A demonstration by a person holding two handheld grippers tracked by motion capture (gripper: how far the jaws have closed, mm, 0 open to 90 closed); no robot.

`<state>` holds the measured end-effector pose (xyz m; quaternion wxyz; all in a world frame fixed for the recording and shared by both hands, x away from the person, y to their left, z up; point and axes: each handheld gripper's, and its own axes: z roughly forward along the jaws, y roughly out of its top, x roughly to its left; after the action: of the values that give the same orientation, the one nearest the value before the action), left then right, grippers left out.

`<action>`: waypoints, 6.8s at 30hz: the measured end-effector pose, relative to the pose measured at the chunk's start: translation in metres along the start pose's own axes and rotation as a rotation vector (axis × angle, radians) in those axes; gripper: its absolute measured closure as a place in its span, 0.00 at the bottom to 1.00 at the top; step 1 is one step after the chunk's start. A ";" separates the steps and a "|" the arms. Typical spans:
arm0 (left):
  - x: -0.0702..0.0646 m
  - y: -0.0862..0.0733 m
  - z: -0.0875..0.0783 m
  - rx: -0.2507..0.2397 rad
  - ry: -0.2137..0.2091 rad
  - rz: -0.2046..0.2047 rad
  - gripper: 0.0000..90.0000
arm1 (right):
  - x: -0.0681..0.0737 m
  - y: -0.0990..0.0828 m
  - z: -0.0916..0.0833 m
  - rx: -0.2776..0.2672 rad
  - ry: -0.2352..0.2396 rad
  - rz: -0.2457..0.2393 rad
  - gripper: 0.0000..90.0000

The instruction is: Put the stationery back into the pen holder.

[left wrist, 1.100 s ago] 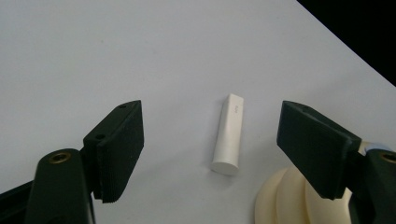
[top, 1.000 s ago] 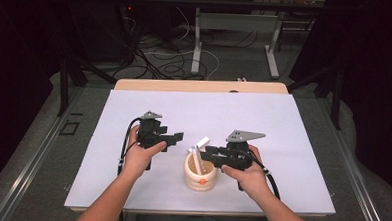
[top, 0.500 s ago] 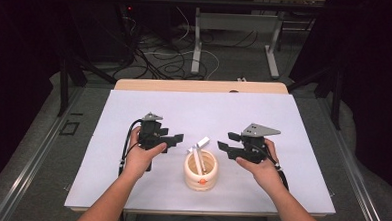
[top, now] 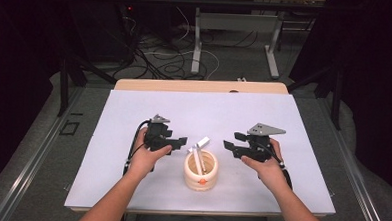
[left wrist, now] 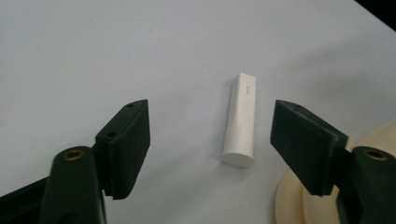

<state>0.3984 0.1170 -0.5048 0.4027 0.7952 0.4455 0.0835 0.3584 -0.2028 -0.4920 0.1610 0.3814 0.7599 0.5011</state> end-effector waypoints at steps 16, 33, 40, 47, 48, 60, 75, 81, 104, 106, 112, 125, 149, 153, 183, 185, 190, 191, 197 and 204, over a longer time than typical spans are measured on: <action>0.005 0.002 0.013 0.044 -0.040 0.014 0.45 | -0.006 0.001 -0.002 0.001 -0.019 0.010 0.47; -0.001 0.011 0.036 0.171 -0.098 0.045 0.50 | -0.010 -0.003 0.002 0.027 -0.023 0.021 0.46; -0.005 0.019 0.046 0.242 -0.128 0.066 0.54 | -0.011 -0.003 0.002 0.018 -0.016 0.017 0.46; -0.008 0.020 0.054 0.281 -0.147 0.066 0.56 | -0.013 -0.004 0.001 0.030 -0.031 0.013 0.45; -0.008 0.020 0.055 0.288 -0.150 0.064 0.57 | -0.013 -0.004 0.001 0.030 -0.030 0.012 0.45; -0.007 0.016 0.064 0.337 -0.159 0.061 0.59 | -0.012 -0.005 0.001 0.039 -0.025 0.024 0.44; -0.006 0.015 0.068 0.382 -0.161 0.049 0.71 | -0.013 -0.007 0.003 0.033 -0.028 0.021 0.44; -0.005 0.015 0.068 0.388 -0.172 0.028 0.74 | -0.014 -0.007 0.003 0.041 -0.027 0.020 0.45; 0.006 0.018 0.054 0.372 -0.137 0.012 0.75 | -0.014 -0.007 0.001 0.032 -0.032 0.028 0.45; 0.006 0.019 0.050 0.367 -0.130 0.013 0.75 | -0.014 -0.007 0.001 0.031 -0.029 0.027 0.45; 0.007 0.022 0.038 0.350 -0.108 0.044 0.75 | -0.013 -0.007 0.001 0.029 -0.030 0.023 0.45; -0.002 0.029 0.009 0.305 -0.032 0.155 0.75 | -0.013 -0.006 0.001 0.023 -0.025 0.024 0.45; -0.055 0.034 -0.028 0.234 0.289 0.688 0.75 | -0.012 -0.002 -0.001 0.027 -0.032 -0.009 0.42; -0.061 0.033 -0.032 0.223 0.331 0.751 0.75 | -0.010 0.001 -0.001 0.026 -0.032 -0.027 0.39; -0.105 0.004 -0.061 0.033 0.400 1.184 0.75 | 0.029 0.057 0.002 0.221 0.111 -0.371 0.36; -0.108 0.000 -0.061 0.027 0.407 1.216 0.75 | 0.032 0.058 0.000 0.237 0.127 -0.374 0.36; -0.116 -0.008 -0.061 0.015 0.419 1.293 0.75 | 0.037 0.058 -0.003 0.254 0.156 -0.367 0.37; -0.118 -0.009 -0.061 0.016 0.422 1.306 0.75 | 0.037 0.058 -0.004 0.260 0.162 -0.369 0.37; -0.126 -0.017 -0.062 0.003 0.423 1.369 0.75 | 0.040 0.060 -0.009 0.285 0.193 -0.384 0.37; -0.140 -0.026 -0.064 -0.006 0.421 1.482 0.75 | 0.045 0.061 -0.014 0.324 0.246 -0.367 0.39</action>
<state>0.2680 0.0514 -0.4494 0.1504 0.8523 -0.1366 0.4820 0.3454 -0.1654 -0.4252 0.0927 0.1945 0.9003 0.3782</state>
